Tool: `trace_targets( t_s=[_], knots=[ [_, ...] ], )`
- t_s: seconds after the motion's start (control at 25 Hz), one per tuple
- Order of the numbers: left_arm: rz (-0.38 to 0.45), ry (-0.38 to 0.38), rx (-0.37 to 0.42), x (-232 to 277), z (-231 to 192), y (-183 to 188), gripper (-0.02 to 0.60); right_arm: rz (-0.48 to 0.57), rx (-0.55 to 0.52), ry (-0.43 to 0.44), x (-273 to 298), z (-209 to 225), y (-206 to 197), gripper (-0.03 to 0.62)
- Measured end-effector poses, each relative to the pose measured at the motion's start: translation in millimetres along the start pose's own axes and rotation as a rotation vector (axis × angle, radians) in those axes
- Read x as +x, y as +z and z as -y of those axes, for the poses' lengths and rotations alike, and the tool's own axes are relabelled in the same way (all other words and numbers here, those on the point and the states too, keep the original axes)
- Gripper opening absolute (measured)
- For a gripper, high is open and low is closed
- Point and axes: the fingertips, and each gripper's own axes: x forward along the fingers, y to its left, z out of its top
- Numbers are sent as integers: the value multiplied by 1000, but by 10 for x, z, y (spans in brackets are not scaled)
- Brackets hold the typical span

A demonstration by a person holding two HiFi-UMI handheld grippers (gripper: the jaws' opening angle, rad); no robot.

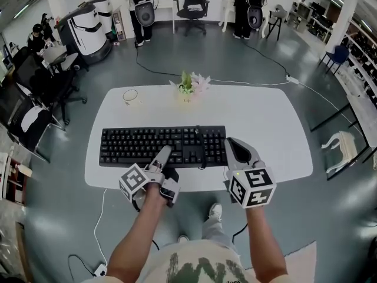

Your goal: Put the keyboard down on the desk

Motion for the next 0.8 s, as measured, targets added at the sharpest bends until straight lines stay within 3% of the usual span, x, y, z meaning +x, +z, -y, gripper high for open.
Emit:
trace_targets(
  t_s=[0.48, 0.8],
  knots=[
    [26, 18, -3, 1126, -71, -152, 95, -28, 17, 70, 773, 1014, 149, -2],
    [61, 44, -13, 1486, -110, -262, 95, -37, 35, 112, 1052, 1409, 165, -2]
  ],
)
